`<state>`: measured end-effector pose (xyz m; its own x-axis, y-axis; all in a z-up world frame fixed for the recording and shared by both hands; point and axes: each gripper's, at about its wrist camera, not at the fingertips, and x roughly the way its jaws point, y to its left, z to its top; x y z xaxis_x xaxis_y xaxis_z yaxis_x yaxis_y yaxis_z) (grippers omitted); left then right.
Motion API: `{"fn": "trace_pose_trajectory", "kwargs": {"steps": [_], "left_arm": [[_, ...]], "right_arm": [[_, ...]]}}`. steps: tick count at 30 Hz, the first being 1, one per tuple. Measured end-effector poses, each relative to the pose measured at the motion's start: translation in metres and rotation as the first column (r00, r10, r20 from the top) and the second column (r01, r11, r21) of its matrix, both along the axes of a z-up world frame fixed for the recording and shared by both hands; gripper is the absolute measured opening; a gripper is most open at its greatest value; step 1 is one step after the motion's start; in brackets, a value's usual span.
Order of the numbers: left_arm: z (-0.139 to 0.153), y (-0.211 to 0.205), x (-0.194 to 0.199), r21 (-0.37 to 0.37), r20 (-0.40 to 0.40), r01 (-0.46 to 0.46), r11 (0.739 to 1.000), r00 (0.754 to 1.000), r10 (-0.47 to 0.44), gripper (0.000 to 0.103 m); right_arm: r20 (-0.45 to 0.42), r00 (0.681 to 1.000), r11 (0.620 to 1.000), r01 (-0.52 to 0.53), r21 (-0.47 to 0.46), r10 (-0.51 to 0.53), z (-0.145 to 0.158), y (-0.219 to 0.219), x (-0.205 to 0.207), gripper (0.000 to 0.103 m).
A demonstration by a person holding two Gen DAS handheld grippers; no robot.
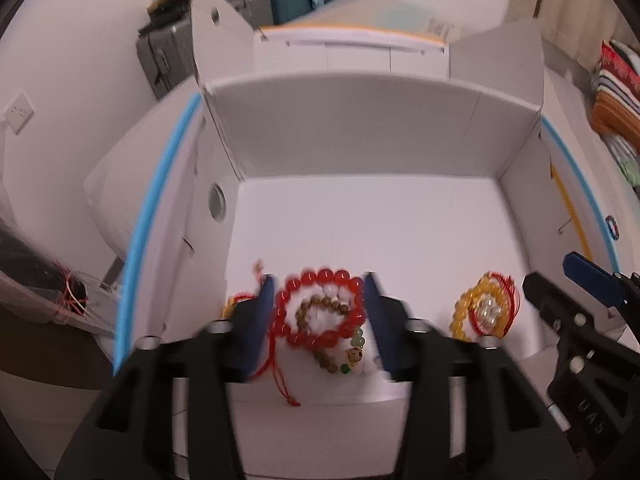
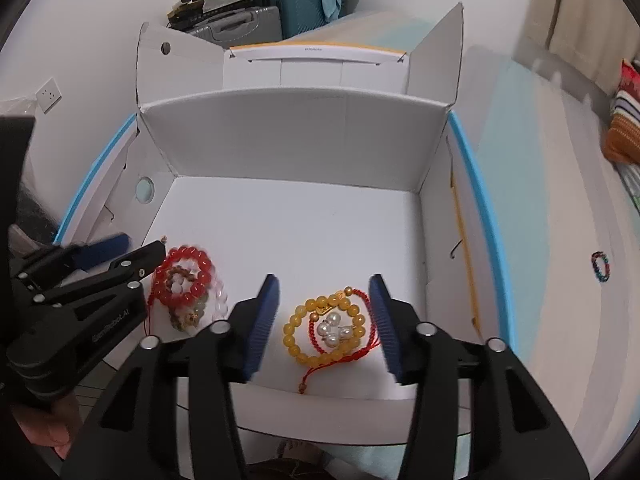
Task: Organize jewelry
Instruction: 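Lower both items into the box and open both tools, then move the open right tool from the box to the multicolour bead bracelet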
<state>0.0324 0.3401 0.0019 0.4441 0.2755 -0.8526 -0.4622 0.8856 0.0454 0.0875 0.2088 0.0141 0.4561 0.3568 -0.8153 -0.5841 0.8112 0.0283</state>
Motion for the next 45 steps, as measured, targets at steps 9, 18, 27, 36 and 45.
{"fn": "trace_pose_trajectory", "kwargs": {"steps": [9,18,27,36,45], "left_arm": [[0.031,-0.021,-0.001,0.099,0.074,0.000,0.995,0.997,-0.007,0.097],[0.043,-0.056,0.014,0.077,0.115,0.036,0.996,0.992,-0.045,0.097],[0.038,-0.106,0.056,0.013,0.122,0.082,0.997,0.989,-0.083,0.097],[0.029,-0.173,0.105,0.011,0.119,0.172,0.985,0.978,-0.172,0.097],[0.017,-0.244,0.157,-0.003,0.114,0.265,0.964,0.958,-0.263,0.097]], "right_arm": [[0.133,0.984,0.992,0.112,0.059,-0.119,0.034,-0.035,0.009,0.095],[0.168,0.957,0.971,0.233,0.051,-0.238,0.042,-0.094,0.044,0.095],[0.172,0.921,0.937,0.348,0.034,-0.348,0.035,-0.171,0.092,0.095],[0.096,0.888,0.892,0.452,-0.005,-0.450,0.000,-0.249,0.149,0.095],[-0.027,0.849,0.849,0.528,0.018,-0.527,-0.027,-0.315,0.198,0.095]]}}
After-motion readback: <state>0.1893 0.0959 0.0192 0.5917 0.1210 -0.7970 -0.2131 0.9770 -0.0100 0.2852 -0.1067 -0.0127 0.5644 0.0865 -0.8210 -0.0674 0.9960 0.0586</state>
